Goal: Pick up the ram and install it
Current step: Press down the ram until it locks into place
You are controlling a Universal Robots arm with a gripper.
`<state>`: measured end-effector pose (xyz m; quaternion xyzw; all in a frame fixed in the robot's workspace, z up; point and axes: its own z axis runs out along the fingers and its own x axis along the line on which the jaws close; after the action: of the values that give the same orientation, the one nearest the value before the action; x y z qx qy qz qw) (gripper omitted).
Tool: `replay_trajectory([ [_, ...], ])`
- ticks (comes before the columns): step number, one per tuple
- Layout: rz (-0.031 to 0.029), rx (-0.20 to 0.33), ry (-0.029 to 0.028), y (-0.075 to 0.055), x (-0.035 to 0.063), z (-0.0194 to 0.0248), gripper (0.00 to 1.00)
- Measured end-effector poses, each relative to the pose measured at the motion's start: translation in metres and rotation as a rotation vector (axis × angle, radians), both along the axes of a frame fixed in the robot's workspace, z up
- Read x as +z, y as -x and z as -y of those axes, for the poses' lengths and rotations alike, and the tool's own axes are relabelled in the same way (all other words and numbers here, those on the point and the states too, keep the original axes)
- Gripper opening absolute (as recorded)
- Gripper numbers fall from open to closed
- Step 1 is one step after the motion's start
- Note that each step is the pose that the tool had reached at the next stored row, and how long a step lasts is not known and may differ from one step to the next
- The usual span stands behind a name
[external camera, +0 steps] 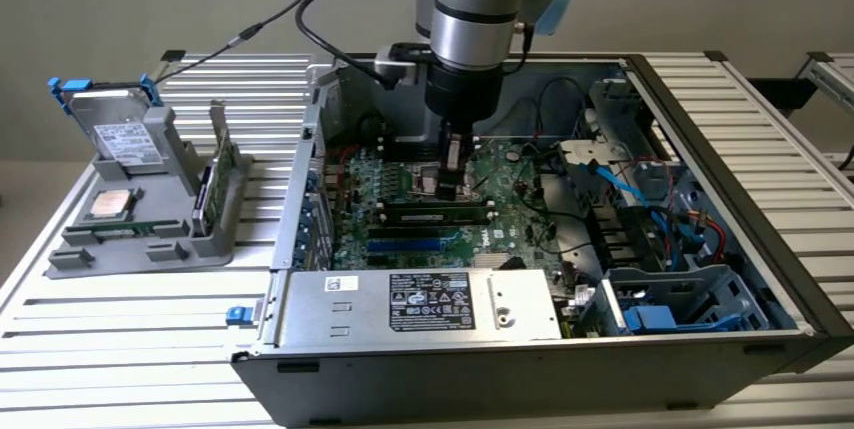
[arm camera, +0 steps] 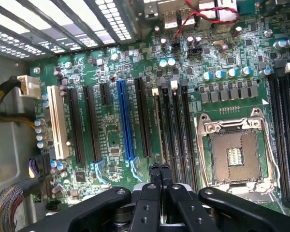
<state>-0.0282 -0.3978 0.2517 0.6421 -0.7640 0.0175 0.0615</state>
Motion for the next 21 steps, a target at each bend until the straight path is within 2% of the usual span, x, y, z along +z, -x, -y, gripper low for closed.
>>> replay_trajectory([
  [12, 0.0000, -0.200, 0.0000, 0.0000, -0.0007, 0.0000, 0.10],
  [21, 0.0023, -0.331, 0.0009, 0.0000, -0.0062, 0.0001, 0.10],
])
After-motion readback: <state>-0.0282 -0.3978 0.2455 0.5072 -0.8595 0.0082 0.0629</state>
